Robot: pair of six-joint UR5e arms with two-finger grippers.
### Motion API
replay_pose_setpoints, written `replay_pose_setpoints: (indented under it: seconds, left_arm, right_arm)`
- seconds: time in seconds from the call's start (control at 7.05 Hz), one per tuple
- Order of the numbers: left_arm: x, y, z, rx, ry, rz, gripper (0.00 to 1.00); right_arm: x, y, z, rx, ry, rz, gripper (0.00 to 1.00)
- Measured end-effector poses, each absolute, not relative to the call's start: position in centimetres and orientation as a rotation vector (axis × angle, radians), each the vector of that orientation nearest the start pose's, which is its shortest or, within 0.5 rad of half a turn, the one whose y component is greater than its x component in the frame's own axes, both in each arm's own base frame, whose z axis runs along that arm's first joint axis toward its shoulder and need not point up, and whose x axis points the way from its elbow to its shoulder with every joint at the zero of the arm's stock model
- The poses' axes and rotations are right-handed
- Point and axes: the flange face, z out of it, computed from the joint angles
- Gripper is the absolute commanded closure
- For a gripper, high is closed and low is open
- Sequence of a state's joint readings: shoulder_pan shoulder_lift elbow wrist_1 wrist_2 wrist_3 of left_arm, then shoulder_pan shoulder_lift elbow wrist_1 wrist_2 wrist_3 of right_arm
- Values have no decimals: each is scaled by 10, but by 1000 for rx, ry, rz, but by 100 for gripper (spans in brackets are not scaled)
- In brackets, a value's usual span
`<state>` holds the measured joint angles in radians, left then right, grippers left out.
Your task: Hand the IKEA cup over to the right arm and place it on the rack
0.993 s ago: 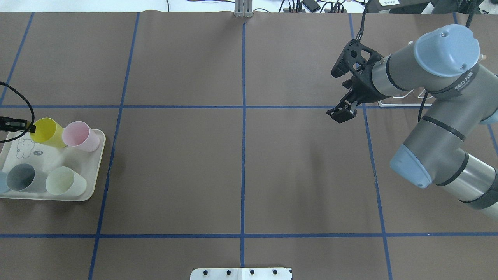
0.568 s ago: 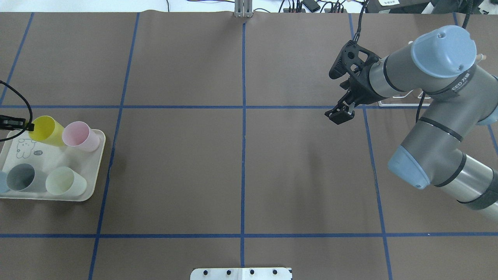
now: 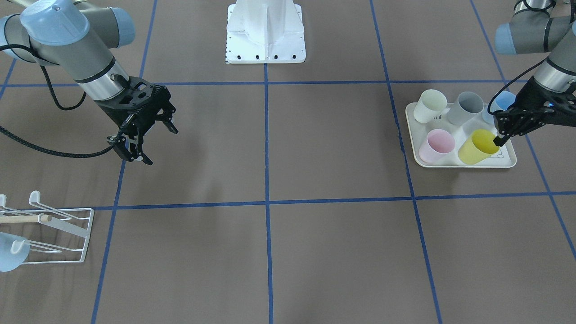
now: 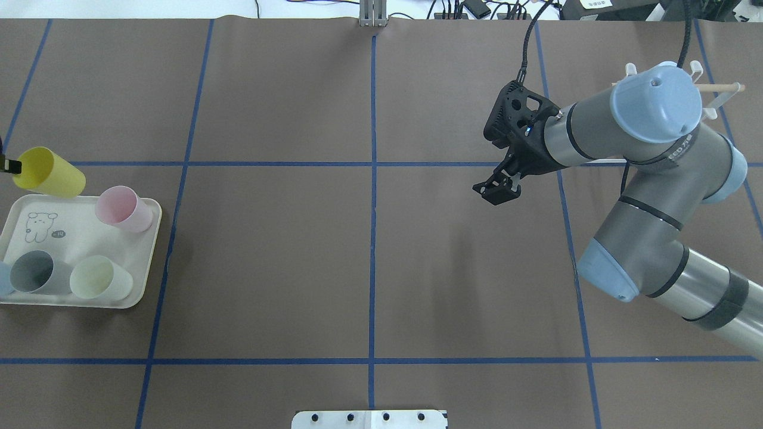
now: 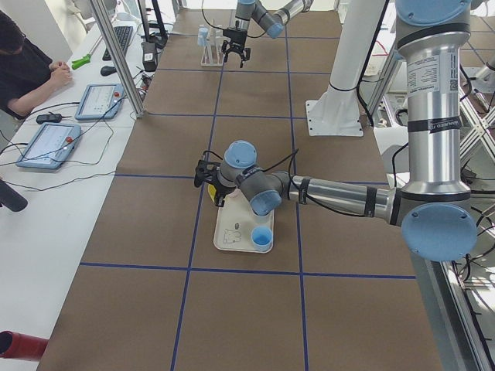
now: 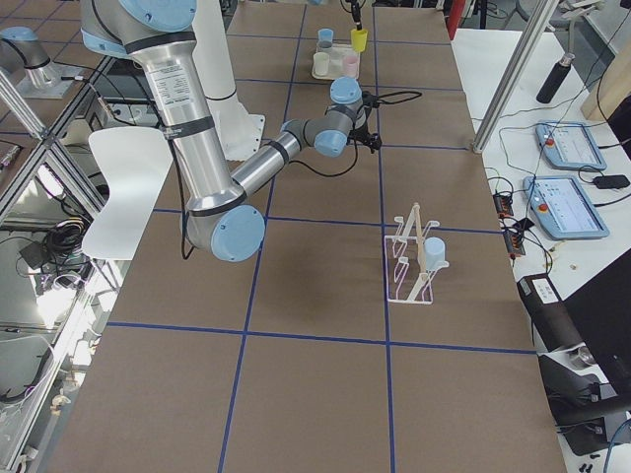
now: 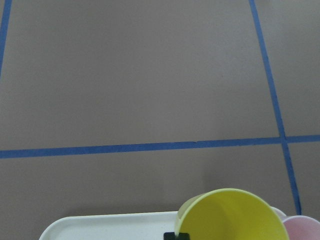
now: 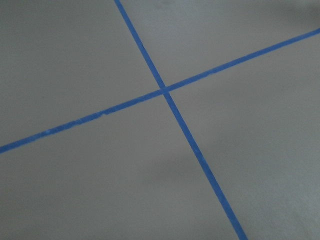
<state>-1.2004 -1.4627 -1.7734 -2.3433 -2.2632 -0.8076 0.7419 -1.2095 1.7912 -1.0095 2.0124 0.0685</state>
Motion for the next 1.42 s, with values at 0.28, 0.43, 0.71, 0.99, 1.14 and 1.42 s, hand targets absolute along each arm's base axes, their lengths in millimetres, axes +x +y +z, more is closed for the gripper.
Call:
replay_pose_setpoints:
  seconds: [0.28,0.43,0.71,0.99,1.14,1.42]
  left_arm:
    - [87,-472,466,280,1079,-117,100]
    - [89,-481,428,240,1124,-149,100]
    - [114,-491,354,151,1242,-230,100]
    - [181,-480,287,41,1372,-268,100]
    - [226,-474,251,-8,1422,-291,100]
    - [307,-463,203,-64,1472,-323,100]
  right_arm:
    - [-402,-461,292,954,-943,-898,1]
    - [-417,-452,292,1004,-969,-886,1]
    - [-449,-435,298,1118,-1040,-892,2]
    - [-476,-411,303,1223,-1114,-847,2]
    - [-489,-396,303,1274,-1136,-811,1]
    - [-500,-376,301,1335,-1178,-776,1]
